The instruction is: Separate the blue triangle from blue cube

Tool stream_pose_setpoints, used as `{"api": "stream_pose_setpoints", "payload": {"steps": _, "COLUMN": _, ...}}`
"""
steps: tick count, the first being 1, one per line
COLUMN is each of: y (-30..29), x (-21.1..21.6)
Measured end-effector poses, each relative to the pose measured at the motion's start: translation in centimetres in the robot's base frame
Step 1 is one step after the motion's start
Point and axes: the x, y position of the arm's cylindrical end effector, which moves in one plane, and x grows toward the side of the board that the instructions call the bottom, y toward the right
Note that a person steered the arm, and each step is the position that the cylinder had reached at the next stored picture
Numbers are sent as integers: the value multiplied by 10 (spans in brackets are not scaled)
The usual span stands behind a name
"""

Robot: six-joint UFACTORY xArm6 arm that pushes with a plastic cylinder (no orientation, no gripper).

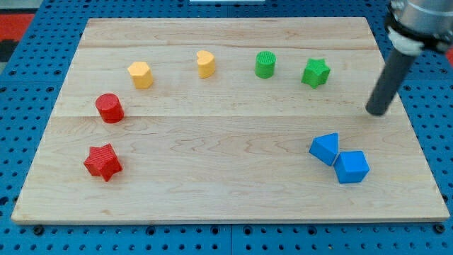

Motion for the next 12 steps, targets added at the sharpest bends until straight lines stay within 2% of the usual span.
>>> {"api": "stream_pose_setpoints", "payload": {"steps": 2, "y": -3, "x": 63}}
{"api": "stream_pose_setpoints", "payload": {"steps": 4, "y": -95, "x": 64}}
{"api": "stream_pose_setpoints", "payload": {"steps": 5, "y": -116, "x": 80}}
{"api": "stream_pose_setpoints", "payload": {"steps": 6, "y": -144, "x": 74}}
{"api": "stream_pose_setpoints", "payload": {"steps": 8, "y": -109, "x": 55}}
{"api": "stream_pose_setpoints", "payload": {"steps": 10, "y": -106, "x": 15}}
{"api": "stream_pose_setpoints", "payload": {"steps": 12, "y": -84, "x": 9}}
